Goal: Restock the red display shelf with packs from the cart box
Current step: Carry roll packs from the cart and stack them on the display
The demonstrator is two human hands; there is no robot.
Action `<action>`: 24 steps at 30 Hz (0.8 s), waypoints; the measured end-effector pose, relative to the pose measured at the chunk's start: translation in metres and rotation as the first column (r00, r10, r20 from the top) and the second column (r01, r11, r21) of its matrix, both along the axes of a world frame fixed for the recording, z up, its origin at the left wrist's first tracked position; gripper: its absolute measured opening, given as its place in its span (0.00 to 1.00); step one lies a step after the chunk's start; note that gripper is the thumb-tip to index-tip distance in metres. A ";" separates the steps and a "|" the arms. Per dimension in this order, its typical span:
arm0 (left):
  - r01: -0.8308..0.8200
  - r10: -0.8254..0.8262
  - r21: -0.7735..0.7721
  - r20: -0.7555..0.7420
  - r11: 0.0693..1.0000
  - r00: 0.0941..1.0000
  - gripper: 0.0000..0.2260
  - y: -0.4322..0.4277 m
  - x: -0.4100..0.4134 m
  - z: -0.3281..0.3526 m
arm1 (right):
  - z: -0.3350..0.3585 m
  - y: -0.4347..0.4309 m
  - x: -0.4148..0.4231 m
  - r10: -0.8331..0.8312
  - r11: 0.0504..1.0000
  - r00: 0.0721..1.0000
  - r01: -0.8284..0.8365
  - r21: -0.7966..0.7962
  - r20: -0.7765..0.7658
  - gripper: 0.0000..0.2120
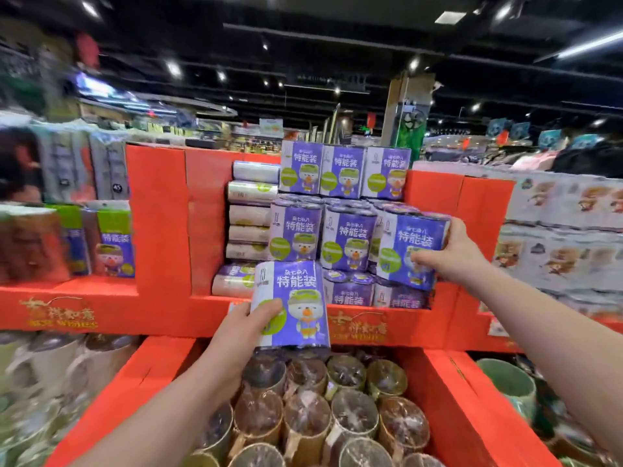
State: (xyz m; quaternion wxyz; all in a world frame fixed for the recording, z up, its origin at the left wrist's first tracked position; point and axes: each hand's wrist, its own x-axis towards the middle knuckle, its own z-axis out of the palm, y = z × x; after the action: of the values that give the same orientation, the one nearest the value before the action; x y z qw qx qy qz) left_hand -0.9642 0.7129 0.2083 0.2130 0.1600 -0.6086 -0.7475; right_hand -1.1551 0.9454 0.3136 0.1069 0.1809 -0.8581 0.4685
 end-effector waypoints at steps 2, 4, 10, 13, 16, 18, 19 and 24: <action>-0.012 0.012 -0.020 0.009 1.000 1.000 0.18 -0.004 -0.001 0.002 | 0.006 -0.008 -0.011 0.006 0.995 0.999 -0.002 0.097 -0.035 0.34; -0.006 0.006 -0.037 0.008 0.999 1.000 0.15 -0.008 -0.003 0.004 | 0.011 -0.014 -0.017 -0.004 0.985 0.999 0.012 0.172 -0.051 0.34; -0.020 0.017 -0.071 -0.046 0.997 0.999 0.09 -0.020 -0.013 0.017 | 0.014 -0.027 -0.025 -0.092 0.891 0.986 0.145 0.431 -0.141 0.45; -0.026 0.021 -0.087 -0.060 0.996 0.998 0.07 -0.025 -0.017 0.022 | 0.019 -0.031 -0.021 -0.095 0.751 0.961 0.241 0.615 -0.261 0.46; -0.003 -0.003 -0.102 -0.052 0.995 0.999 0.10 -0.032 -0.021 0.024 | 0.022 -0.034 -0.020 -0.088 0.593 0.912 0.371 0.715 -0.400 0.39; 0.028 -0.033 -0.114 -0.039 0.993 0.999 0.14 -0.037 -0.023 0.025 | 0.025 -0.037 -0.024 -0.077 0.550 0.909 0.382 0.742 -0.410 0.37; 0.033 -0.037 -0.117 -0.036 0.993 0.999 0.15 -0.040 -0.025 0.025 | 0.027 -0.038 -0.026 -0.074 0.542 0.914 0.373 0.753 -0.400 0.37; 0.040 -0.044 -0.120 -0.027 0.992 0.999 0.12 -0.047 -0.030 0.025 | 0.031 -0.043 -0.035 -0.088 0.566 0.932 0.337 0.752 -0.351 0.35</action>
State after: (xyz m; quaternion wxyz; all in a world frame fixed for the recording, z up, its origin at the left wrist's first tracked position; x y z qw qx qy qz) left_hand -0.9947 0.6656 0.2330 0.2156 0.1229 -0.6521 -0.7164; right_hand -1.1902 0.9024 0.3449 0.1880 0.1667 -0.9678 -0.0144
